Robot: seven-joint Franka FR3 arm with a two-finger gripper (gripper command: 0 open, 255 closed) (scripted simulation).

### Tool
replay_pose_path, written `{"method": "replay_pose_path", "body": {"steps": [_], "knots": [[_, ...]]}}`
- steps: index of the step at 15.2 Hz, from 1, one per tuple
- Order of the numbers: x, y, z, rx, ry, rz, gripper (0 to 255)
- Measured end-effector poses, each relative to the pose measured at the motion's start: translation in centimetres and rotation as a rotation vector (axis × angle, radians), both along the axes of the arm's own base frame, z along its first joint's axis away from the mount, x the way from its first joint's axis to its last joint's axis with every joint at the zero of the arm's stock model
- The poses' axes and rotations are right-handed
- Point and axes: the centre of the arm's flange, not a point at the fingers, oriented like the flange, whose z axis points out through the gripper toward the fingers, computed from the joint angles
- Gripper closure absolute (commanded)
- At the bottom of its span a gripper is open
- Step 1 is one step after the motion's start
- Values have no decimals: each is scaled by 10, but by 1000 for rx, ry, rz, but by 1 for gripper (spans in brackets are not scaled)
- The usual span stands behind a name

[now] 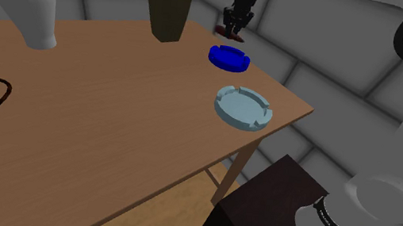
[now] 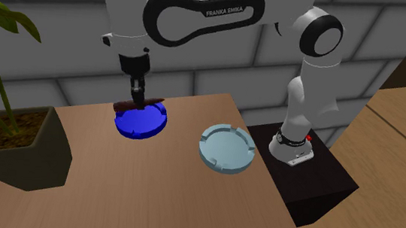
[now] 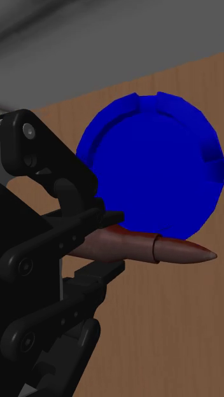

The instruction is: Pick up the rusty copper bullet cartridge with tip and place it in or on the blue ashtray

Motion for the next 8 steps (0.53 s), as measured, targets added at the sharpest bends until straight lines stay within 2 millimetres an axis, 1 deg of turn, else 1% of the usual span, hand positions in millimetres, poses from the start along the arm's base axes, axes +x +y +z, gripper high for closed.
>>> {"method": "replay_pose_path", "body": {"steps": [3, 4, 8], "knots": [[9, -39, 3, 0, 0, 0, 255], [11, -46, 0, 0, 0, 0, 255], [12, -53, -18, 0, 1, 1, 255]]}}
